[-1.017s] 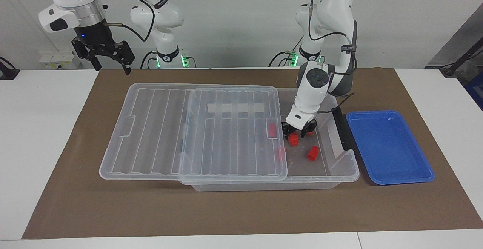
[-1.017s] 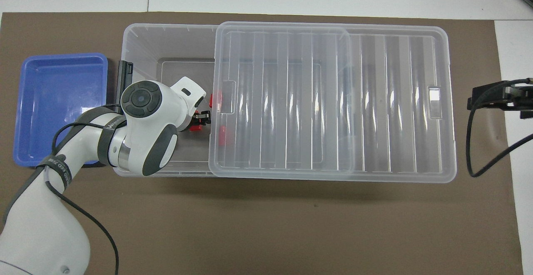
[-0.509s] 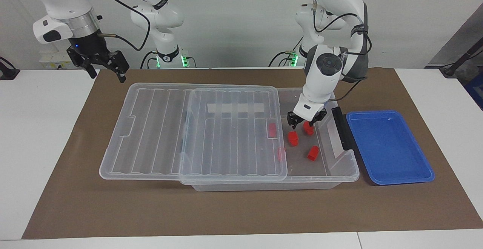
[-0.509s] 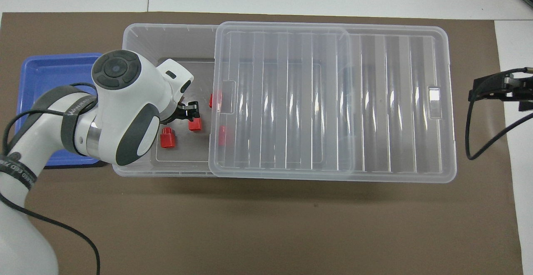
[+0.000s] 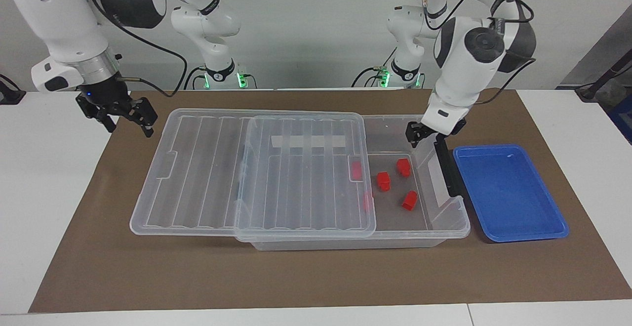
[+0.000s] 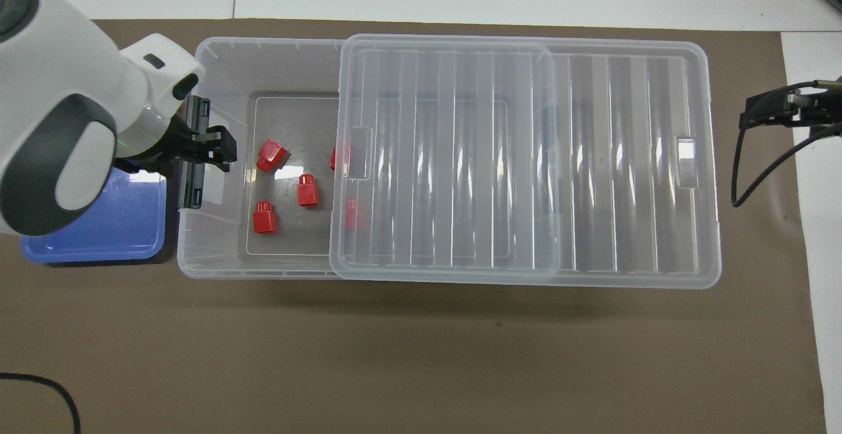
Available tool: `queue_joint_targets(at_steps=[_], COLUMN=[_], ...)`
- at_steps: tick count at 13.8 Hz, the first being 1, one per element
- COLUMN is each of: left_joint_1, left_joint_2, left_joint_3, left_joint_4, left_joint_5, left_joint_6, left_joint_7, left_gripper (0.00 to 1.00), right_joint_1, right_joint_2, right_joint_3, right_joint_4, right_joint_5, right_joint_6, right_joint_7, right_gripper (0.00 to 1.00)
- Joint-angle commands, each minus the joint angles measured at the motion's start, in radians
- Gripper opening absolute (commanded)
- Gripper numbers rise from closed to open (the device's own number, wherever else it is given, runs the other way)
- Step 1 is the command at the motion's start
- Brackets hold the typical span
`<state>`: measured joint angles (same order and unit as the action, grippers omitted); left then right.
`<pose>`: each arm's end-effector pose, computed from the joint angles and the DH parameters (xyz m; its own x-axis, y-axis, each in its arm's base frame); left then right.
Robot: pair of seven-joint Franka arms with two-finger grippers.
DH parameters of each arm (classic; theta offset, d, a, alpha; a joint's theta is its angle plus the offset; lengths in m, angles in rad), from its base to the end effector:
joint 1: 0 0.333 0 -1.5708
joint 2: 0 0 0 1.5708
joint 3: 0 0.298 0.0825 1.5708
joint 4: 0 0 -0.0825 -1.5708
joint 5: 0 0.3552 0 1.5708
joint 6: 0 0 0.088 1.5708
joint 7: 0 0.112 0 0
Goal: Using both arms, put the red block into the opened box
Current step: 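Withdraw the left gripper to the tray while the right gripper reaches the lid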
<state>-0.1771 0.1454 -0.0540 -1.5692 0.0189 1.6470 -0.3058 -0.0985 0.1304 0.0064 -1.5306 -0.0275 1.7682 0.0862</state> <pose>0.5541 -0.1264 0.5291 0.9954 0.0737 -0.0609 0.0719 -0.9969 -0.0307 0.5785 -0.0562 0.5660 0.9791 -0.1716 0.1088 -0.1745 -0.9845 0.0172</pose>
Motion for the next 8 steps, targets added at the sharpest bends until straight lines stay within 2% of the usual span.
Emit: queue_joint_targets(at_steps=[1, 3, 5, 6, 8], left_joint_1=[0.088, 0.146, 0.166, 0.163, 0.180], left_joint_2=[-0.035, -0.043, -0.088, -0.098, -0.101], left_joint_3=[-0.006, -0.004, -0.007, -0.006, -0.006], left_joint_4=[0.012, 0.012, 0.002, -0.014, -0.019], left_joint_5=[0.013, 0.013, 0.012, 0.012, 0.012], left_joint_6=[-0.027, -0.021, -0.016, -0.012, -0.006], left_joint_7=[0.085, 0.205, 0.263, 0.255, 0.254], left_gripper=[1.00, 1.00, 1.00, 1.00, 1.00], right_joint_1=[-0.029, -0.052, -0.069, -0.070, -0.072], right_joint_2=[0.055, 0.092, 0.124, 0.130, 0.130], right_joint_3=[0.007, 0.007, 0.009, 0.009, 0.007], right_joint_4=[0.004, -0.003, -0.022, -0.039, -0.074], right_joint_5=[-0.005, 0.001, 0.004, 0.005, 0.006], right_joint_6=[0.057, 0.108, 0.166, 0.184, 0.207], right_joint_7=[-0.045, -0.092, -0.106, -0.105, -0.106], right_gripper=[0.93, 0.89, 0.77, 0.61, 0.18])
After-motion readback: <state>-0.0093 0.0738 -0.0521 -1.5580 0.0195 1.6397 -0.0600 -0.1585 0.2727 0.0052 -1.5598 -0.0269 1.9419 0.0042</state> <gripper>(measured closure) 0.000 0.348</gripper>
